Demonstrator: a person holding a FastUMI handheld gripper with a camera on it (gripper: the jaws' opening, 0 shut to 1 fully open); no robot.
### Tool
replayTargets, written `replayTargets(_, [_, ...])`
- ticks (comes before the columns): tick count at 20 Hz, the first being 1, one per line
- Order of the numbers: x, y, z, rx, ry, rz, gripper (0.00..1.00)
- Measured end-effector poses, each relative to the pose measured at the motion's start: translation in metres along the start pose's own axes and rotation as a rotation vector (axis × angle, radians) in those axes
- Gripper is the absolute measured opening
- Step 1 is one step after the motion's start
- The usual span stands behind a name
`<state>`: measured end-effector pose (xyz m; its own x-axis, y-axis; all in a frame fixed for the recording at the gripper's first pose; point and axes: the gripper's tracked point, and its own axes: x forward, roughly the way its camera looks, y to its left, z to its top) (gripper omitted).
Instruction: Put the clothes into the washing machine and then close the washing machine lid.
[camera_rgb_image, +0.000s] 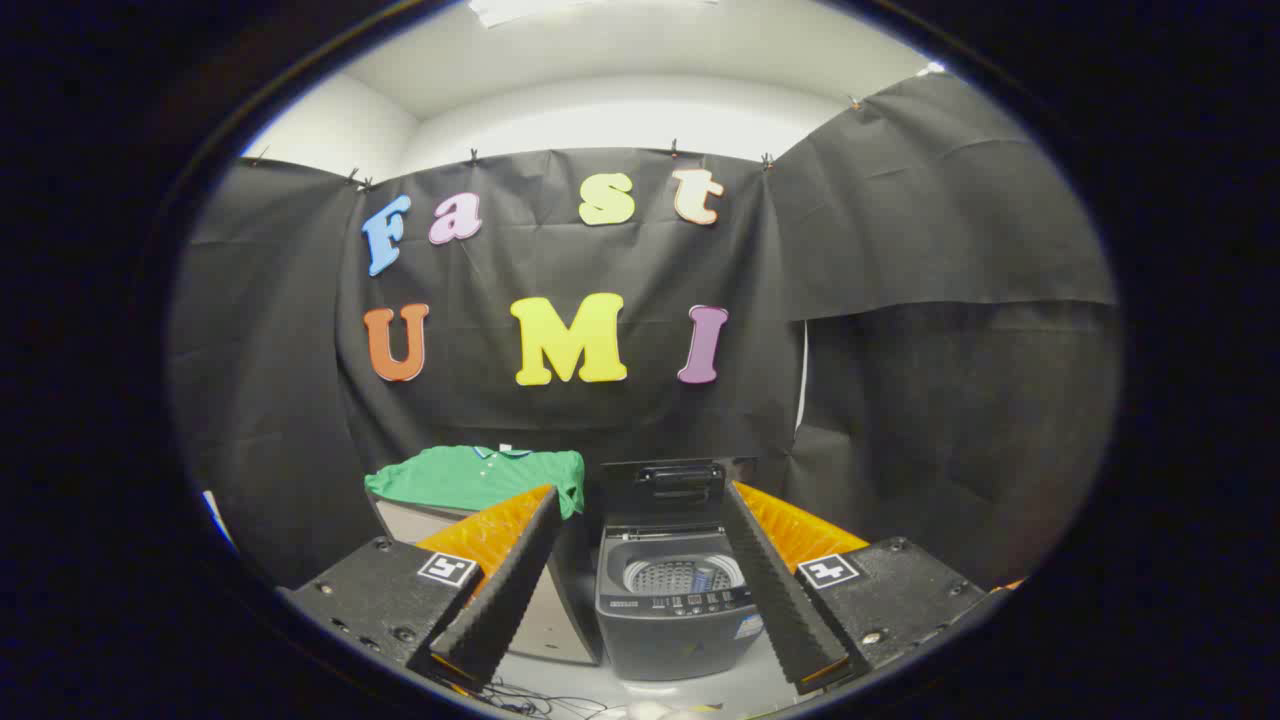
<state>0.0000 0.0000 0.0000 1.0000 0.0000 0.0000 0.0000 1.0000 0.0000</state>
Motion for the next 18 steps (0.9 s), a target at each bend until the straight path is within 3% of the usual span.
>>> replayTargets(18, [0.004, 0.021, -0.001, 0.0, 0.01, 0.006, 1.0])
